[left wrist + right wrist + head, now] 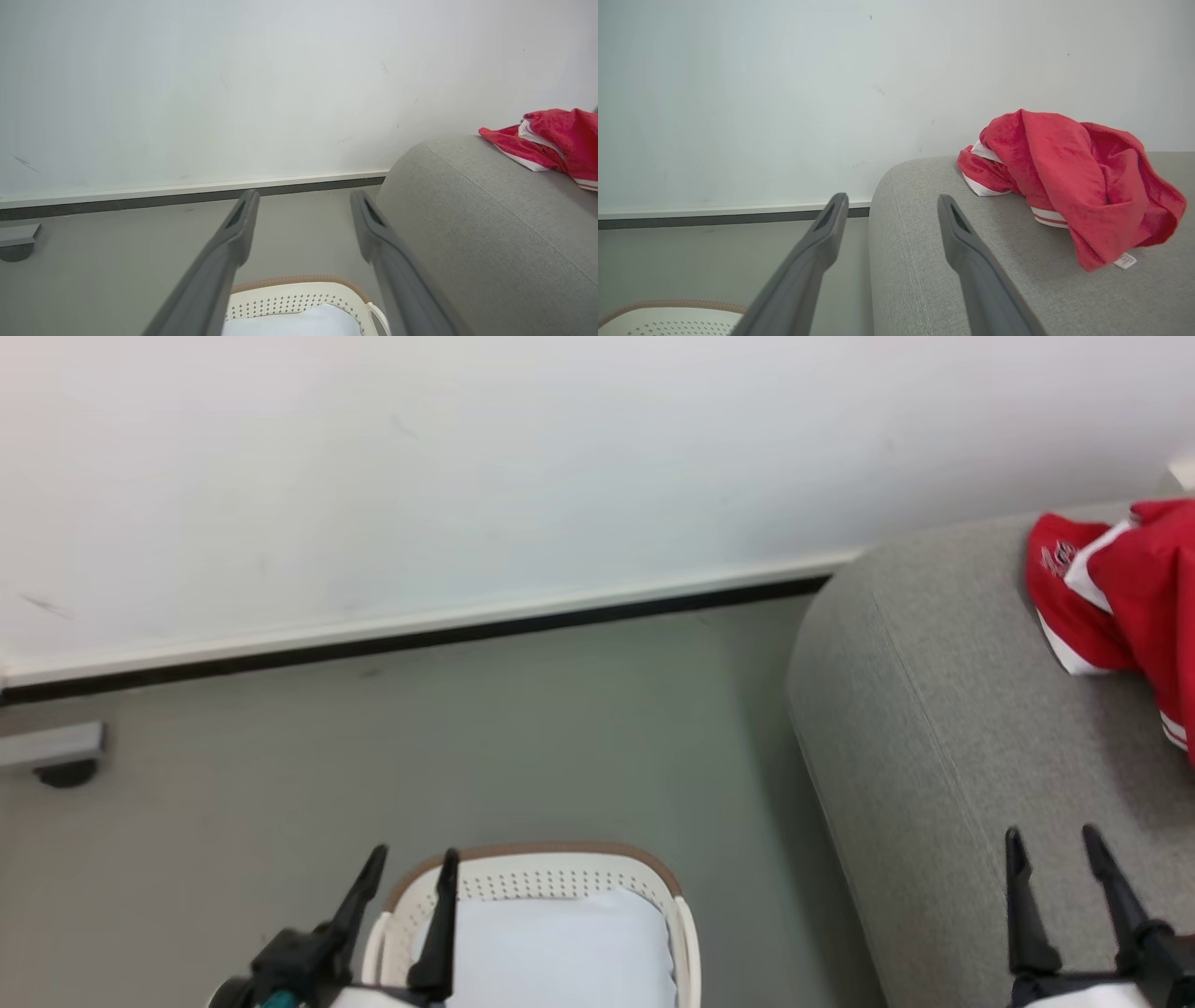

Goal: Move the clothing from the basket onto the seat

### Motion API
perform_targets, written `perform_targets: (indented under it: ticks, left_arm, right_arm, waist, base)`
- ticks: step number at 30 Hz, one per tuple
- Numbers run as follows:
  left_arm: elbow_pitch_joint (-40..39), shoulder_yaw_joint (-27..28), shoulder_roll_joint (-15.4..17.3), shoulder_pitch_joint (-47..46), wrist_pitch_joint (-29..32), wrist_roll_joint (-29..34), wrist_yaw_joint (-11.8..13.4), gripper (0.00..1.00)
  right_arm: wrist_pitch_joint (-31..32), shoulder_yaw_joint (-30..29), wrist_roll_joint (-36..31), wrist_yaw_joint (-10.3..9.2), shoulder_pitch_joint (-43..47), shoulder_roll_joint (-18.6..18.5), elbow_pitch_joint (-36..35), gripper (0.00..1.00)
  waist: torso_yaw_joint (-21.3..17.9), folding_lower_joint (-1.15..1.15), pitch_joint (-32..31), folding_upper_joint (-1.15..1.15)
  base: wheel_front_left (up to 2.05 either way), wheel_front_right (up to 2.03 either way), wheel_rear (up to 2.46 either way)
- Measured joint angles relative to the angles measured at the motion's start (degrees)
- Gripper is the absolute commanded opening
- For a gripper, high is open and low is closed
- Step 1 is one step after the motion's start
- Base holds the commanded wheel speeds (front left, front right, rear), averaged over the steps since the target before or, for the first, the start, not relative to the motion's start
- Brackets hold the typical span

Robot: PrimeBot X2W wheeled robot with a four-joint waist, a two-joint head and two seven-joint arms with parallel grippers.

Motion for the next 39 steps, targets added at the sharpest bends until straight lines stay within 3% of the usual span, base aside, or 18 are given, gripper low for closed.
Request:
perform_targets:
  ticks: [15,35,36,39]
  left_arm:
    - [0.1,13.4,-4.7,10.2,0.0,6.9,-4.5,1.00]
    - [0.6,18.4,-7.6,10.4,0.0,10.0,-8.1,1.00]
    - [0.7,18.4,-7.7,10.4,0.0,10.0,-8.2,0.00]
    - [2.3,18.1,-8.1,10.6,0.1,10.0,-8.2,0.00]
  right_arm:
    - [0.0,4.9,2.8,0.00,5.0,0.0,3.4,1.00]
    - [0.0,8.3,3.3,0.00,4.8,0.0,4.7,1.00]
    - [0.0,8.3,3.3,0.00,4.8,0.0,4.8,0.00]
    - [0.0,8.5,3.3,0.00,5.4,0.1,6.1,0.00]
  waist:
    - [3.5,0.01,-7.2,0.00]
    - [4.7,0.02,-7.8,0.00]
    - [4.7,0.02,-7.8,0.00]
    - [4.7,0.02,-7.8,0.00]
  base:
    - [0.00,0.00,0.00]
    - [0.00,0.00,0.00]
    - [0.00,0.00,0.00]
    - [0.00,0.00,0.00]
